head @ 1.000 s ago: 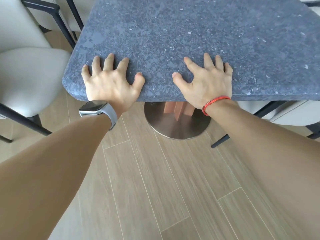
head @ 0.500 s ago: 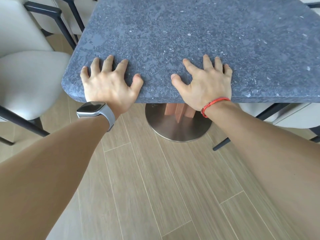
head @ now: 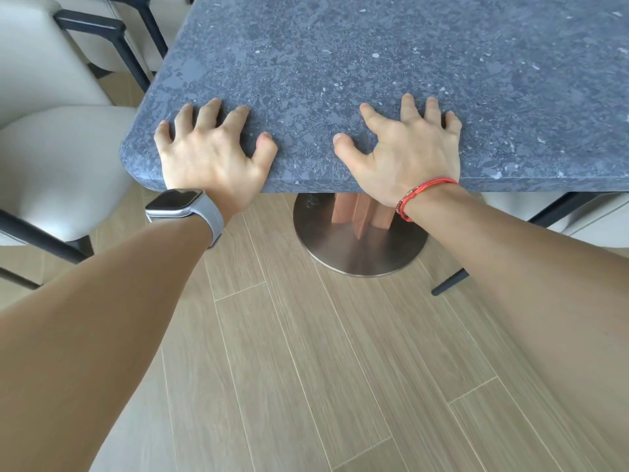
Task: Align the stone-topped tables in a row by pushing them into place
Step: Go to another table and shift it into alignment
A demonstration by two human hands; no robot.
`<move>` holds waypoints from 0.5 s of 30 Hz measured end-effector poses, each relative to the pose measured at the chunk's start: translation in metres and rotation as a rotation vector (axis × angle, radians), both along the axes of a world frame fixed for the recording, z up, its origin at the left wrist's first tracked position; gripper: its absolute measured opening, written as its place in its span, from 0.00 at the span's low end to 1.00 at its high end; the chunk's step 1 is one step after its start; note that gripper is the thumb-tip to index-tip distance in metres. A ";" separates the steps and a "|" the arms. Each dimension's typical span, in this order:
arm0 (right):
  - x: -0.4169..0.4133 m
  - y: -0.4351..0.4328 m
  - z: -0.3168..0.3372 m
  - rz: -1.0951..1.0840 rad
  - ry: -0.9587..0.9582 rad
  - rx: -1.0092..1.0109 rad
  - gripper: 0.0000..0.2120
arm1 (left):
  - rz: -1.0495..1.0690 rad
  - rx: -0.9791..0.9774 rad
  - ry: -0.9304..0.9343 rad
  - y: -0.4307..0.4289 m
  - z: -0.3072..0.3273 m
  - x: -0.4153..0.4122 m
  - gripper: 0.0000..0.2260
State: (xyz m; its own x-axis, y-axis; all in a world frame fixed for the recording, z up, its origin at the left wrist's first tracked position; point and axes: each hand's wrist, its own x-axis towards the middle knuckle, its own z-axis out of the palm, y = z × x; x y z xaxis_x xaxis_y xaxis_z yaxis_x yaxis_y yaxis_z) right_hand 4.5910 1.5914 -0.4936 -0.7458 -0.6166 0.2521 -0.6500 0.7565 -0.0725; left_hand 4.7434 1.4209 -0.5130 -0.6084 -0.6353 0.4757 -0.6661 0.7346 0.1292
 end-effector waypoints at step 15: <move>0.001 -0.031 -0.002 -0.028 0.017 0.012 0.37 | -0.026 0.036 0.024 -0.033 0.001 -0.005 0.30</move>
